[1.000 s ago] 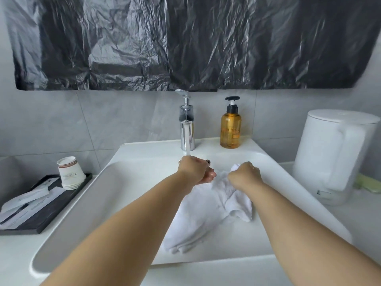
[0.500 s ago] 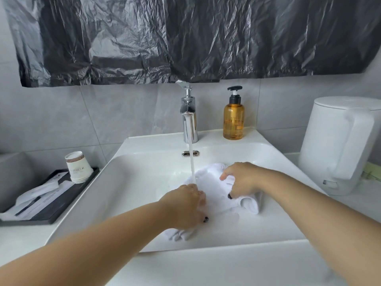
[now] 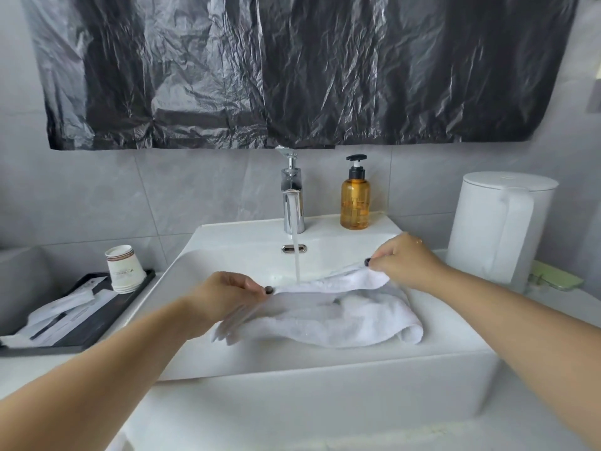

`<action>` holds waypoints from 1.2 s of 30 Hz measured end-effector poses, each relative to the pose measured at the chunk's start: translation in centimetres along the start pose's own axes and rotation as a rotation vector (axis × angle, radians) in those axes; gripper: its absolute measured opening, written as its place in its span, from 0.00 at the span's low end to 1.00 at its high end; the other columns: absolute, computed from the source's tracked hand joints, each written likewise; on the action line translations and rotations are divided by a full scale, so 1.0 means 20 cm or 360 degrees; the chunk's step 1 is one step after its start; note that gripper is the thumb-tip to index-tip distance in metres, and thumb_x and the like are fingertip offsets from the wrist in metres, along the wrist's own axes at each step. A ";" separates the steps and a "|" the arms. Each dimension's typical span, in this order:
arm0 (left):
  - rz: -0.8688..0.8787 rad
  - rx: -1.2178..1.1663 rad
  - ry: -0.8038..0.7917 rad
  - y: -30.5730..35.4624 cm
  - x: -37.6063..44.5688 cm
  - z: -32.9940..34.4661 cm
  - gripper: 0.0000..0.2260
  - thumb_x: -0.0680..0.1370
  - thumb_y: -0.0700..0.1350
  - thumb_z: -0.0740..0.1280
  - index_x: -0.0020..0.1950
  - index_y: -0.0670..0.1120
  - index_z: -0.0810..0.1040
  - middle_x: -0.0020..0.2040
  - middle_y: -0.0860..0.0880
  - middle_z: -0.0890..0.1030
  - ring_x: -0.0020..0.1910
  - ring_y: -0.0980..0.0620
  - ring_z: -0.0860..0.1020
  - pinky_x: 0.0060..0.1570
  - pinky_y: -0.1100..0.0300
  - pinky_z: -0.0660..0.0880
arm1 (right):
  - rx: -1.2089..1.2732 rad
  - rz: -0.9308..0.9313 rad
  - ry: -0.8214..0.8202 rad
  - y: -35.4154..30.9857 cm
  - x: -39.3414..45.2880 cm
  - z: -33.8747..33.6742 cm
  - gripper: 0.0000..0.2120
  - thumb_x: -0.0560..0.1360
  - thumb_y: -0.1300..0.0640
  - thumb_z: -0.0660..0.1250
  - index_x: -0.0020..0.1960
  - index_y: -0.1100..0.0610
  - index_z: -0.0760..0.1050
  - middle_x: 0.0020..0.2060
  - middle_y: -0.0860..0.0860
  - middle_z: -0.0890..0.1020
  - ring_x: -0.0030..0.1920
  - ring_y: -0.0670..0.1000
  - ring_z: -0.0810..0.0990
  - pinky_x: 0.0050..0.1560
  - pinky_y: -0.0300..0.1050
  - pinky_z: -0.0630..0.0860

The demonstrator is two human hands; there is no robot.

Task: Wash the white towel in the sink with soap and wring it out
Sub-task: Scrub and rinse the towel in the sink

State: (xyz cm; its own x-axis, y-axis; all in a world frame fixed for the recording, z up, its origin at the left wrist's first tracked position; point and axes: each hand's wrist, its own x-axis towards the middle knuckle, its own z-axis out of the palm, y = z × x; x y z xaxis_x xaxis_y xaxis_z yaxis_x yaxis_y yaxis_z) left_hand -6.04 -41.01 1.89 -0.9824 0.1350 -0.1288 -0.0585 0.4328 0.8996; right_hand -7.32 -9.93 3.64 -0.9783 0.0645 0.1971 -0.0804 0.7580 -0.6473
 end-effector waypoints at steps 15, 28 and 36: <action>0.0188 0.0268 0.0448 0.22 -0.03 -0.02 0.18 0.81 0.55 0.64 0.36 0.46 0.70 0.29 0.48 0.66 0.19 0.48 0.65 0.20 0.67 0.59 | 0.0162 -0.0169 -0.0128 -0.27 -0.12 0.04 0.19 0.72 0.40 0.71 0.44 0.55 0.72 0.43 0.48 0.76 0.44 0.49 0.74 0.37 0.42 0.66; 0.0656 0.1265 0.0283 0.16 0.09 0.11 0.08 0.73 0.41 0.71 0.50 0.49 0.78 0.44 0.54 0.73 0.47 0.51 0.77 0.47 0.64 0.73 | -0.1405 -0.0338 0.0266 -0.14 0.12 0.30 0.13 0.74 0.56 0.67 0.57 0.55 0.70 0.57 0.53 0.71 0.60 0.56 0.68 0.56 0.47 0.65; 0.0133 0.1715 -0.0712 0.02 -0.04 0.18 0.34 0.74 0.59 0.71 0.77 0.53 0.65 0.71 0.54 0.66 0.70 0.51 0.69 0.69 0.55 0.69 | -0.1059 -0.0607 -0.0999 -0.10 -0.17 0.23 0.20 0.70 0.42 0.71 0.58 0.50 0.74 0.54 0.43 0.75 0.55 0.47 0.75 0.56 0.43 0.73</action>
State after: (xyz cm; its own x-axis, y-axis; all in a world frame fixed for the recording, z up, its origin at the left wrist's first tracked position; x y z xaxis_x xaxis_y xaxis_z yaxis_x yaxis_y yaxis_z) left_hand -4.60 -37.75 0.76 -0.8136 0.4075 -0.4146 0.3949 0.9108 0.1204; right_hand -4.75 -14.71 0.93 -0.8483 -0.4698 -0.2442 -0.4757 0.8788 -0.0382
